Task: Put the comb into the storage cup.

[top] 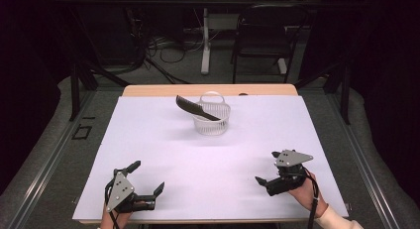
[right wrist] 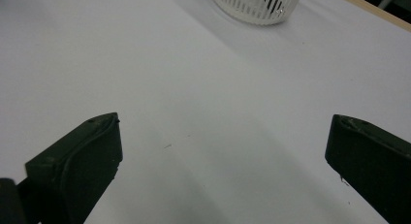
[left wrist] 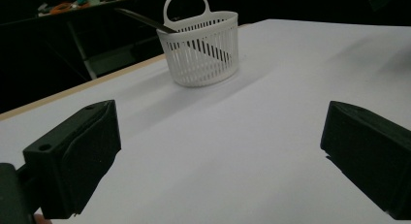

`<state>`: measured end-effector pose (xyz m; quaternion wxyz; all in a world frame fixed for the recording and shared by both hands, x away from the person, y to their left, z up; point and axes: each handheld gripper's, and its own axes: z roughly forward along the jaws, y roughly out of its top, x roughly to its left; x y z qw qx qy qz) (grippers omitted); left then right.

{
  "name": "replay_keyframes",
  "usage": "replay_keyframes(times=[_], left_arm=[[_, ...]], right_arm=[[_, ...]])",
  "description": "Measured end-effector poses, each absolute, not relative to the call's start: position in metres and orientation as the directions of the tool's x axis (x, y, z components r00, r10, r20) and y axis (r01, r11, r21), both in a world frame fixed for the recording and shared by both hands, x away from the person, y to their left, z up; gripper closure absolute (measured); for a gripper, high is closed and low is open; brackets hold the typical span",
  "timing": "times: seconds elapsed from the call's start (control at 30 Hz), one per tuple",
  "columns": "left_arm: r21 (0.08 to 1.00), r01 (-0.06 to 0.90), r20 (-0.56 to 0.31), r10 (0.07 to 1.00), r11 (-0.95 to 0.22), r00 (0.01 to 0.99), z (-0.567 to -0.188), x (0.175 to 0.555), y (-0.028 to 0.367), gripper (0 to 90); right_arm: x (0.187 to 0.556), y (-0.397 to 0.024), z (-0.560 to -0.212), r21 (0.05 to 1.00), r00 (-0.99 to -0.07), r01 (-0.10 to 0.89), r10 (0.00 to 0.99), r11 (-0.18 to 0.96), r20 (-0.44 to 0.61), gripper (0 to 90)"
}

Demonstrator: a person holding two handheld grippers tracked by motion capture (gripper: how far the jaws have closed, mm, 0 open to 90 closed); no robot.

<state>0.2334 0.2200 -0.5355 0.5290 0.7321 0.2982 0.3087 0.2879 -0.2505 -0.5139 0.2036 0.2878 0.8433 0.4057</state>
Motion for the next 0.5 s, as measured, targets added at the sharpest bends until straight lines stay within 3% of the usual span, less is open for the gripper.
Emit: replay_keyframes(times=[0.5], left_arm=[[0.957,0.113,0.137,0.763,-0.265,0.632,-0.536,0.234,0.220,0.6]], right_arm=[[0.270,-0.261,-0.517,0.831,-0.727,0.298,0.676,0.471,-0.123,0.0]])
